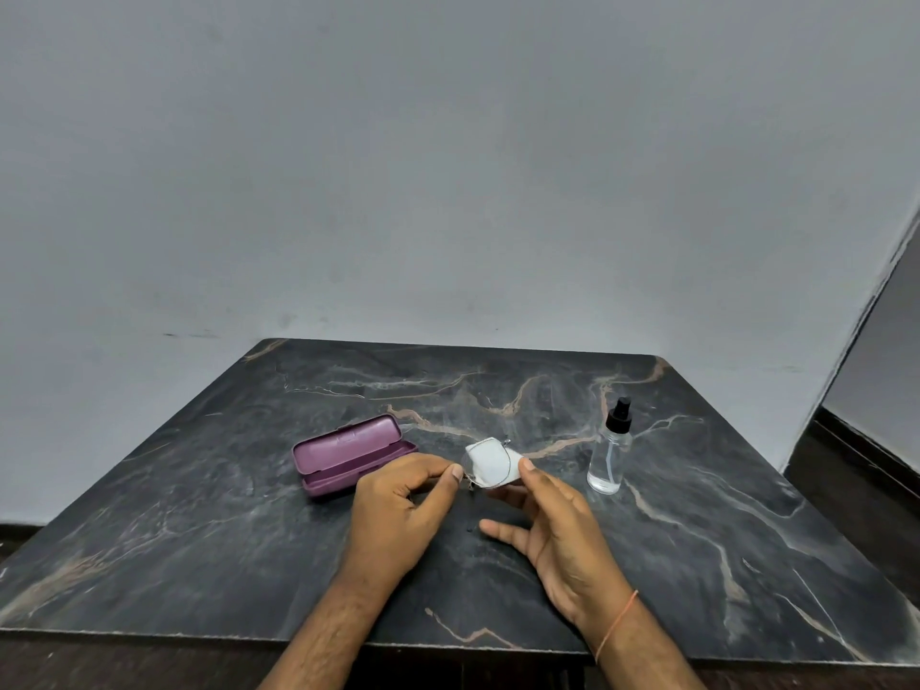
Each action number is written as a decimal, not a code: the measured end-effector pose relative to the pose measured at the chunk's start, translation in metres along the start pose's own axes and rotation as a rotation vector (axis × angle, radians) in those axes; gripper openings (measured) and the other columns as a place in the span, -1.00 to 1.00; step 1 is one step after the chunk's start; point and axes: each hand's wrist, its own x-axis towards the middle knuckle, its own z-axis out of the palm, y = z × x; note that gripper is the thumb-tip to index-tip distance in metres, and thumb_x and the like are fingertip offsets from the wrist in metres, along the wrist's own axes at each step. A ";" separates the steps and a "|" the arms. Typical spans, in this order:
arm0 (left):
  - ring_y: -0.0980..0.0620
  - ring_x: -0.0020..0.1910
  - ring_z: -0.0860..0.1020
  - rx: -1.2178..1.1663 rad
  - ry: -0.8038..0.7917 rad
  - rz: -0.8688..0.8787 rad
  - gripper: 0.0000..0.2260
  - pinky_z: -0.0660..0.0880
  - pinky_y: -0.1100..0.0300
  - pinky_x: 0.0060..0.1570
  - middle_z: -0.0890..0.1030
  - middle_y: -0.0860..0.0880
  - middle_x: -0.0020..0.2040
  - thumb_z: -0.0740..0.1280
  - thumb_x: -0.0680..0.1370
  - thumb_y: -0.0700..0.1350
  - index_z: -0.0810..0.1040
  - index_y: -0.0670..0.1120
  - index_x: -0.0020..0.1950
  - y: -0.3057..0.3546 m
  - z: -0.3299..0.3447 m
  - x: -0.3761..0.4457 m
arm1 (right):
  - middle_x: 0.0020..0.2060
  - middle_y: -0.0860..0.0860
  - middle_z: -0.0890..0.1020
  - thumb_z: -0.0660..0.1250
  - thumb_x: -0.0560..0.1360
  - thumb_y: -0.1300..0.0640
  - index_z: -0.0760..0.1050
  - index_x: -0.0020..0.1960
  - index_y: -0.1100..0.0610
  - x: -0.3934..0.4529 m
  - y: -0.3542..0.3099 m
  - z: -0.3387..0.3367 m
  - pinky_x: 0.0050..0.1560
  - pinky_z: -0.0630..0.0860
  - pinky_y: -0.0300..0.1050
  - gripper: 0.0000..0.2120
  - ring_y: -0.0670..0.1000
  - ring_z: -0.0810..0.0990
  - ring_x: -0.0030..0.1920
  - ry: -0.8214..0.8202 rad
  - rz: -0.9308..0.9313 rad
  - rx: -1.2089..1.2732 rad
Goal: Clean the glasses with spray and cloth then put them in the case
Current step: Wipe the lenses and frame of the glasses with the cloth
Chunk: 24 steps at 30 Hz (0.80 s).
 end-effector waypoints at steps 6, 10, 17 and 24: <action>0.19 -0.12 0.74 0.000 -0.037 -0.004 -0.90 0.57 0.42 -0.06 0.76 0.24 -0.12 0.50 0.61 -0.09 0.82 0.00 -0.05 0.002 0.001 -0.001 | 0.17 0.18 0.76 0.45 0.63 -0.08 0.77 0.17 0.10 0.003 0.000 -0.001 0.10 0.70 0.17 -0.71 0.01 0.75 0.14 0.026 0.009 0.049; 0.20 -0.10 0.75 0.024 -0.004 0.010 -0.92 0.59 0.39 -0.05 0.77 0.24 -0.11 0.53 0.62 -0.14 0.84 -0.01 -0.01 0.001 0.000 -0.001 | 0.23 0.14 0.75 0.41 0.65 -0.08 0.75 0.24 0.10 0.002 0.002 0.005 0.08 0.70 0.07 -0.68 0.05 0.69 0.20 -0.001 0.017 -0.052; 0.21 -0.14 0.73 0.042 0.005 -0.008 -0.91 0.57 0.40 -0.07 0.74 0.27 -0.15 0.54 0.64 -0.15 0.83 0.00 -0.01 -0.001 0.000 0.000 | 0.23 0.15 0.75 0.33 0.66 -0.04 0.77 0.18 0.07 0.002 0.002 0.003 0.02 0.71 0.11 -0.70 0.06 0.69 0.17 0.061 -0.003 0.004; 0.19 -0.10 0.75 0.002 -0.009 0.003 -0.85 0.60 0.38 -0.05 0.77 0.25 -0.10 0.47 0.63 0.00 0.83 0.01 0.00 -0.001 0.001 -0.001 | 0.25 0.18 0.74 0.35 0.62 -0.06 0.70 0.29 0.16 0.004 -0.001 0.005 0.03 0.72 0.08 -0.61 0.11 0.69 0.19 0.026 0.053 0.003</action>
